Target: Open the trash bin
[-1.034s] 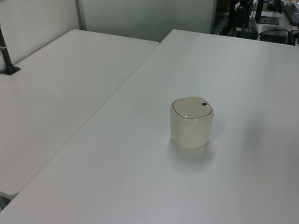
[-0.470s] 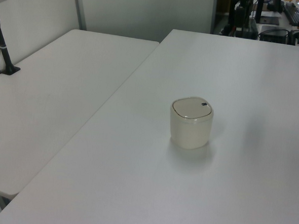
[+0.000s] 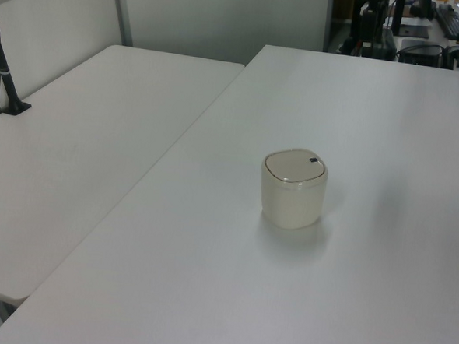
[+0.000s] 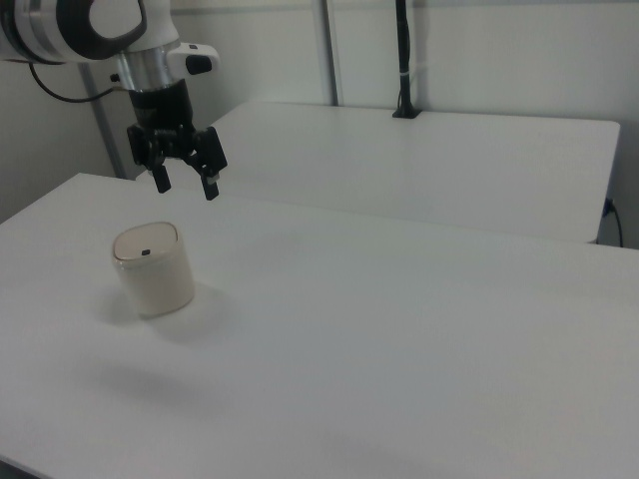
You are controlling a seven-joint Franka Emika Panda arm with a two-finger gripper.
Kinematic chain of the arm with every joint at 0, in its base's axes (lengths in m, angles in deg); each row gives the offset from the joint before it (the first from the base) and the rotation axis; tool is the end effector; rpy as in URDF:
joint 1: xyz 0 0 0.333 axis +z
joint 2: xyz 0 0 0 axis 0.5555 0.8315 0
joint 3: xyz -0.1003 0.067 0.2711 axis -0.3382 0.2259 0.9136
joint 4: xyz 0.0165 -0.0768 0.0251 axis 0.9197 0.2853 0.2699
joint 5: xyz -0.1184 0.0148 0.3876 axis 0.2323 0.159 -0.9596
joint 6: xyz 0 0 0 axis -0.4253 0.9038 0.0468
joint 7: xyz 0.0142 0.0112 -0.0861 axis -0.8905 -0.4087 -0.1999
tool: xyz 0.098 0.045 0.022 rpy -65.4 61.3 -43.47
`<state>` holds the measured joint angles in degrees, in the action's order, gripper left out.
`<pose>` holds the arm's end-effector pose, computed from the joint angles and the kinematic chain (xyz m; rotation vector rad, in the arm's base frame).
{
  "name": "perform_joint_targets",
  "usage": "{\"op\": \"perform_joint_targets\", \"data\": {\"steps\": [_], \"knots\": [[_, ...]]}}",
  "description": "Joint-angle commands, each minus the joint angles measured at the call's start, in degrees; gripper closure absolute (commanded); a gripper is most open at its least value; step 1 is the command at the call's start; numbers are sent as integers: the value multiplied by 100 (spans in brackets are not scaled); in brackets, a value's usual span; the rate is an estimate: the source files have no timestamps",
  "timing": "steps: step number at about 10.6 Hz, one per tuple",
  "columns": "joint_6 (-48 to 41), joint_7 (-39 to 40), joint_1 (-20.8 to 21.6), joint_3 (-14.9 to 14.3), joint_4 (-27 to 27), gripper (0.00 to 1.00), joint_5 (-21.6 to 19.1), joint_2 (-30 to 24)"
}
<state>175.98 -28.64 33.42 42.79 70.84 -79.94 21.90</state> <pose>0.5566 0.0028 0.5897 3.0857 0.0409 -0.0362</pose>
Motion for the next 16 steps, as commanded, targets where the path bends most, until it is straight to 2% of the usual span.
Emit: {"op": "perform_joint_targets", "data": {"steps": [1, 7, 16], "knots": [[-74, -74, 103, -78, 64, 0, 91, -97], [-109, 145, 103, -227, 55, 0, 65, -194], [-92, 146, 103, -192, 64, 0, 65, -185]]}}
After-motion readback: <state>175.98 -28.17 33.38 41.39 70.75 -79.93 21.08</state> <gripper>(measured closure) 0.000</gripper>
